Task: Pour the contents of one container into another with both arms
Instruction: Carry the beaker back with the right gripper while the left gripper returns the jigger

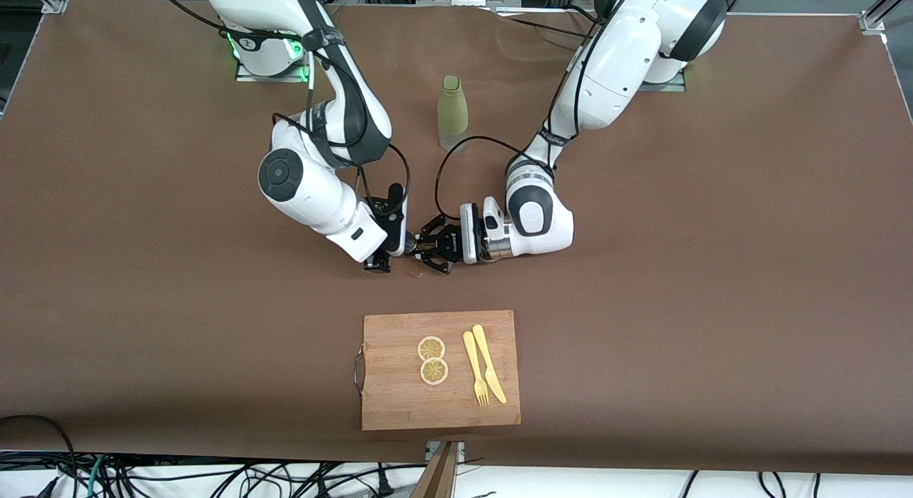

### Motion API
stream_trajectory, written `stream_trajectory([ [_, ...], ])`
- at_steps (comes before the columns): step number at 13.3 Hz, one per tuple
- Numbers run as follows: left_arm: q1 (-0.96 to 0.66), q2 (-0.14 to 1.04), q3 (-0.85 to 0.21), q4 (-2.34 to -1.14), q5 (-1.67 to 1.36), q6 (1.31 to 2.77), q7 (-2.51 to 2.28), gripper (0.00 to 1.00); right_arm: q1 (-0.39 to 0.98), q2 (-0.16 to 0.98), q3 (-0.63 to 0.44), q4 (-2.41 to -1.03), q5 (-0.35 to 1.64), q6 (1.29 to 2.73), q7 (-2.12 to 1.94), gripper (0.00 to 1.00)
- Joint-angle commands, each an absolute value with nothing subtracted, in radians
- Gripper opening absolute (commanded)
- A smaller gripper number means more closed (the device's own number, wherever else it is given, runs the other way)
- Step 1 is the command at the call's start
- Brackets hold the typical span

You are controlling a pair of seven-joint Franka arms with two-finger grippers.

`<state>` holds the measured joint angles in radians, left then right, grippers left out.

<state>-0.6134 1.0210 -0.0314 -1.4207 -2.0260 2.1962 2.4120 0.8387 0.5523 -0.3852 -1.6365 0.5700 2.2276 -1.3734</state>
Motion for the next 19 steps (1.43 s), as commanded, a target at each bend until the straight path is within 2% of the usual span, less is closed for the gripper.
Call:
stream_trajectory([
  [1, -0.623, 1.034, -0.034, -1.388, -2.077, 2.223, 2.434, 0.00, 0.831, 0.514, -0.382, -1.646, 0.584, 2.192, -1.365, 0.00],
  [6, -0.612, 1.006, -0.032, -1.408, -2.072, 2.217, 2.431, 0.00, 0.807, 0.462, -0.380, -1.647, 0.586, 2.157, -1.365, 0.00],
  [9, -0.606, 0.985, -0.032, -1.419, -2.071, 2.214, 2.431, 0.00, 0.747, 0.416, -0.368, -1.647, 0.632, 2.117, -1.377, 0.00],
  [12, -0.571, 0.924, -0.029, -1.503, -2.060, 2.191, 2.445, 0.00, 0.602, 0.356, -0.253, -1.647, 0.661, 2.086, -1.399, 0.00],
  [16, -0.459, 0.830, -0.028, -1.684, -2.010, 2.059, 2.519, 0.00, 0.462, 0.341, -0.193, -1.646, 0.820, 2.023, -1.523, 0.00],
  [19, -0.301, 0.779, -0.028, -1.822, -1.852, 1.910, 2.523, 0.00, 0.343, 0.365, -0.154, -1.638, 0.920, 1.953, -1.676, 0.00],
])
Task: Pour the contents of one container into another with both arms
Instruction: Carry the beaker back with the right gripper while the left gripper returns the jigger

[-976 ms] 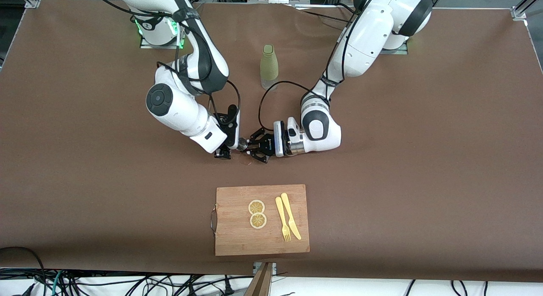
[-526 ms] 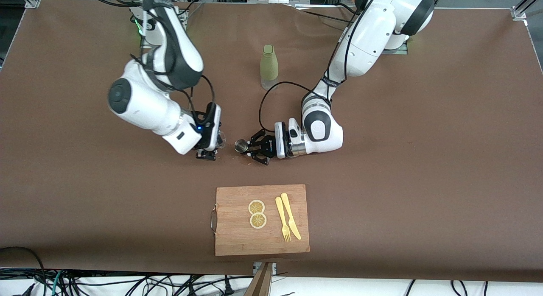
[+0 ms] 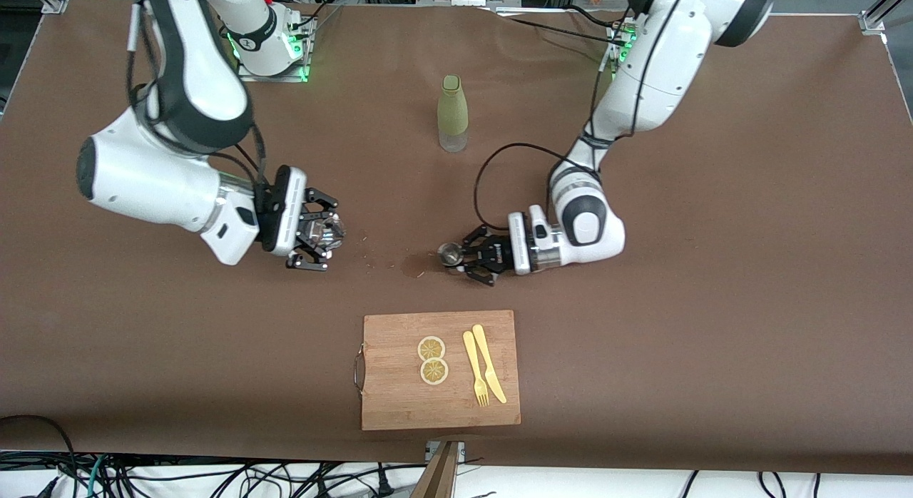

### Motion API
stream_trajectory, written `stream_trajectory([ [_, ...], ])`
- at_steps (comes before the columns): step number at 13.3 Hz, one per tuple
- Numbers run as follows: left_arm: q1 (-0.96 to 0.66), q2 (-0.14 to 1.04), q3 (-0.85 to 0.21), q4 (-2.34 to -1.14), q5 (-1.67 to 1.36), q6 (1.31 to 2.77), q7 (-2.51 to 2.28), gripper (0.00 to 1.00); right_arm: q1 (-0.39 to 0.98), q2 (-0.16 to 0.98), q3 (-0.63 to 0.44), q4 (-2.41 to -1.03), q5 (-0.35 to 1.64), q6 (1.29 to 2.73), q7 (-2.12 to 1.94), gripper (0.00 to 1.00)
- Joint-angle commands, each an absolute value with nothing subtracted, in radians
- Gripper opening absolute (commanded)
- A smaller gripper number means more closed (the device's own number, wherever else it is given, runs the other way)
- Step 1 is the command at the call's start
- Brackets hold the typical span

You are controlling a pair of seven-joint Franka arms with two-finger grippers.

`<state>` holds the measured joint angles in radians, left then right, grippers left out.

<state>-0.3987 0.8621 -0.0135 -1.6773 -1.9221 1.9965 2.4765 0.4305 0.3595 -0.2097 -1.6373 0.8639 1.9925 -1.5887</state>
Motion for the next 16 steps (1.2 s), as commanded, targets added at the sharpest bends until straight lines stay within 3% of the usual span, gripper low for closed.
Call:
stream_trajectory([
  [1, -0.243, 0.775, -0.028, -1.854, -1.786, 1.858, 2.542, 0.00, 0.295, 0.377, -0.134, -1.635, 0.951, 1.924, -1.727, 0.00],
  [6, 0.038, 0.747, 0.021, -1.876, -1.383, 1.674, 2.623, 0.00, 0.126, 0.561, -0.130, -1.597, 1.107, 1.731, -2.073, 0.00],
  [9, 0.118, 0.745, 0.170, -1.873, -1.246, 1.527, 2.707, 0.00, 0.048, 0.704, -0.130, -1.545, 1.161, 1.602, -2.264, 0.00],
  [16, 0.251, 0.769, 0.301, -1.873, -1.054, 1.329, 2.888, 0.00, -0.061, 0.998, -0.135, -1.473, 1.262, 1.430, -2.540, 0.04],
])
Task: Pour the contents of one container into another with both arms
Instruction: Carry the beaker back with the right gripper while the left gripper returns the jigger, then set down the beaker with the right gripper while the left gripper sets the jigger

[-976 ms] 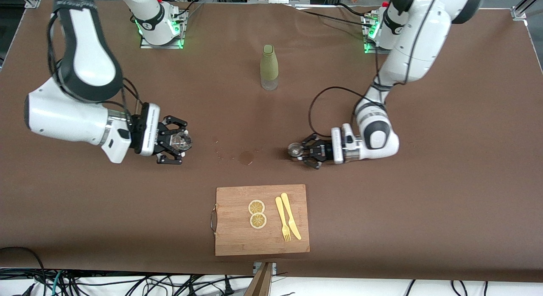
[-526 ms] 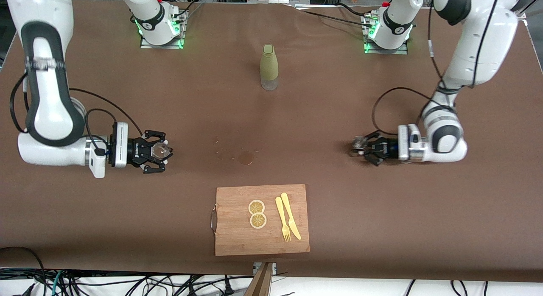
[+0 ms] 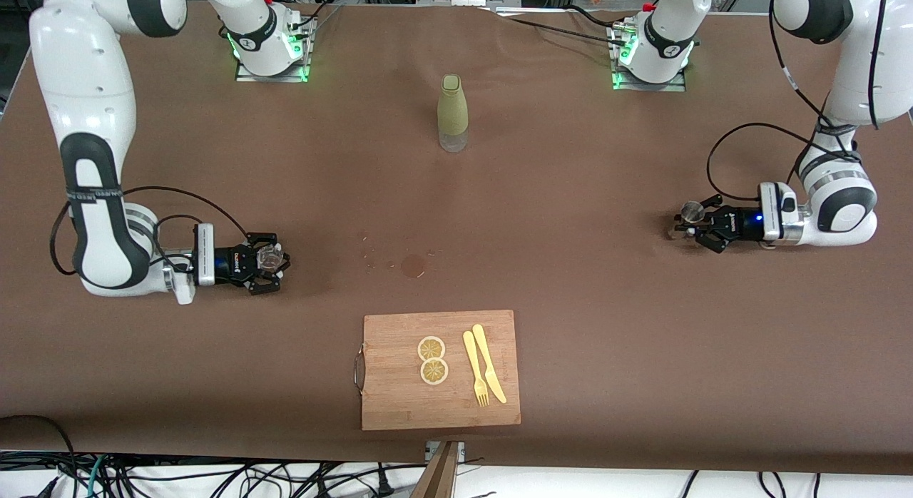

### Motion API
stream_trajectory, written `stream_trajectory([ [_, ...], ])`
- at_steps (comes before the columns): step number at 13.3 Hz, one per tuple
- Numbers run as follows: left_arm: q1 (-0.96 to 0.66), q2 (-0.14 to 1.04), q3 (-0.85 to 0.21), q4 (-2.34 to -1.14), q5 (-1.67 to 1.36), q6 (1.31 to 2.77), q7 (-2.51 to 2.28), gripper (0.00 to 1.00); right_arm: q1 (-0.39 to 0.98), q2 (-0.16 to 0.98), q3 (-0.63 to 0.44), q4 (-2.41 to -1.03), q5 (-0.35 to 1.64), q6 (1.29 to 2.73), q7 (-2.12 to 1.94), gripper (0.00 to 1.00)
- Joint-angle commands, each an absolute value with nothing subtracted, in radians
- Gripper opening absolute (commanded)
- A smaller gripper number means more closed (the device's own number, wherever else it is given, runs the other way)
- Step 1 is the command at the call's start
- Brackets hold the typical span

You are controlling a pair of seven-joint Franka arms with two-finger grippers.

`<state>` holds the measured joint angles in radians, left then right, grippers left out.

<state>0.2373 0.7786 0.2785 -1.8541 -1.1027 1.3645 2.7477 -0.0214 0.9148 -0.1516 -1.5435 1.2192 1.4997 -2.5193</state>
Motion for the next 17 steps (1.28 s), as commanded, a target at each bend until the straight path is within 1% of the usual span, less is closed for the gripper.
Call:
stream_trajectory([
  [1, 0.259, 0.778, 0.322, -1.871, -1.040, 1.313, 2.919, 0.00, -0.070, 1.020, -0.138, -1.474, 1.302, 1.425, -2.542, 0.04],
  [4, 0.265, 0.824, 0.327, -1.862, -1.040, 1.258, 3.008, 0.00, -0.080, 1.028, -0.162, -1.477, 1.371, 1.434, -2.540, 0.04],
  [7, 0.267, 0.842, 0.325, -1.848, -1.052, 1.256, 3.048, 0.00, -0.078, 1.043, -0.207, -1.482, 1.465, 1.463, -2.606, 0.04],
  [10, 0.267, 0.887, 0.325, -1.813, -1.058, 1.259, 3.080, 0.00, -0.078, 1.089, -0.209, -1.491, 1.535, 1.480, -2.692, 0.04],
  [13, 0.265, 0.913, 0.325, -1.798, -1.058, 1.266, 3.082, 0.00, -0.069, 1.089, -0.213, -1.509, 1.554, 1.503, -2.697, 0.04],
  [15, 0.264, 0.946, 0.325, -1.789, -1.066, 1.270, 3.086, 0.00, -0.066, 1.091, -0.215, -1.512, 1.558, 1.512, -2.697, 0.12],
  [16, 0.264, 0.963, 0.325, -1.773, -1.069, 1.273, 3.086, 0.00, -0.063, 1.091, -0.215, -1.513, 1.562, 1.514, -2.692, 0.27],
  [17, 0.264, 0.971, 0.325, -1.755, -1.068, 1.273, 3.080, 0.08, -0.061, 1.091, -0.216, -1.513, 1.563, 1.514, -2.685, 0.42],
])
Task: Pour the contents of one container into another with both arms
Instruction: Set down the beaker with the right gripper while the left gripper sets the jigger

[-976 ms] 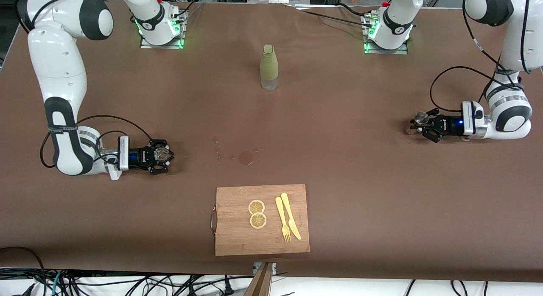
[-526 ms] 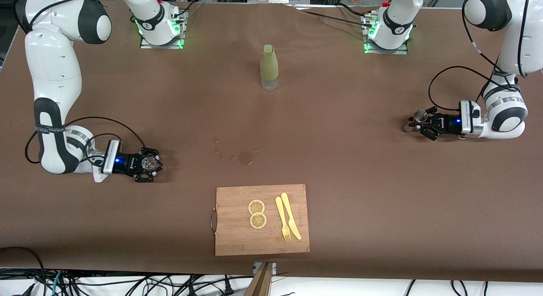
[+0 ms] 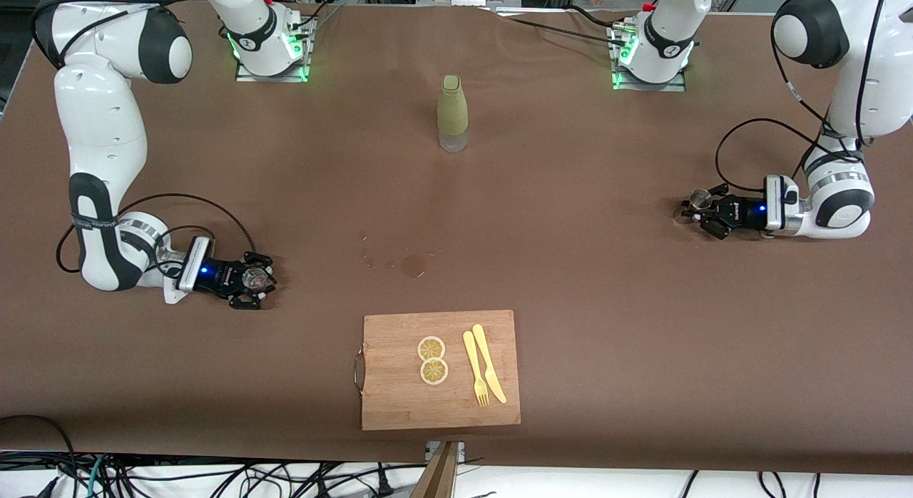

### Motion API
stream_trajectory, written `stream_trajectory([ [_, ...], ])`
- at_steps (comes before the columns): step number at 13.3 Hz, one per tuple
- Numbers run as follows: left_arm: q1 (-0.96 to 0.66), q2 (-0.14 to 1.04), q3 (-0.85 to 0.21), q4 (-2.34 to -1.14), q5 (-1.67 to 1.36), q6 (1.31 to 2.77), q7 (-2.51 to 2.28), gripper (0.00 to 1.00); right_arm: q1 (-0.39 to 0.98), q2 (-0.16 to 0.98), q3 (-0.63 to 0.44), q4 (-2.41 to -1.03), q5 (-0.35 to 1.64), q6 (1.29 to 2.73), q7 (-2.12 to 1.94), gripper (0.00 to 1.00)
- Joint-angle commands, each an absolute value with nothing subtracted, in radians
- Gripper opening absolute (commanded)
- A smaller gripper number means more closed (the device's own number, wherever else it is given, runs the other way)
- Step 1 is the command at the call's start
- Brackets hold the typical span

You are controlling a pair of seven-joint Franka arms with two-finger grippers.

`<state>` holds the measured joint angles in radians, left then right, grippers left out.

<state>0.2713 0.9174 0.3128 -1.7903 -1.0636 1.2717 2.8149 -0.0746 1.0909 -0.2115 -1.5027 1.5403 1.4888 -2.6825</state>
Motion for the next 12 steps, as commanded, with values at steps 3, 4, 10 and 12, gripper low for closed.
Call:
stream_trajectory([
  [3, 0.259, 0.968, 0.325, -1.738, -1.062, 1.290, 3.059, 1.00, -0.060, 1.088, -0.219, -1.511, 1.562, 1.511, -2.678, 0.64],
  [4, 0.259, 0.968, 0.327, -1.709, -1.055, 1.305, 3.012, 1.00, -0.060, 1.086, -0.227, -1.511, 1.562, 1.509, -2.678, 0.65],
  [10, 0.259, 0.953, 0.390, -1.493, -0.719, 1.414, 2.501, 1.00, -0.060, 1.081, -0.284, -1.505, 1.551, 1.497, -2.683, 0.67],
  [12, 0.253, 0.896, 0.390, -1.444, -0.593, 1.414, 2.191, 1.00, -0.060, 1.080, -0.314, -1.505, 1.534, 1.483, -2.688, 0.69],
])
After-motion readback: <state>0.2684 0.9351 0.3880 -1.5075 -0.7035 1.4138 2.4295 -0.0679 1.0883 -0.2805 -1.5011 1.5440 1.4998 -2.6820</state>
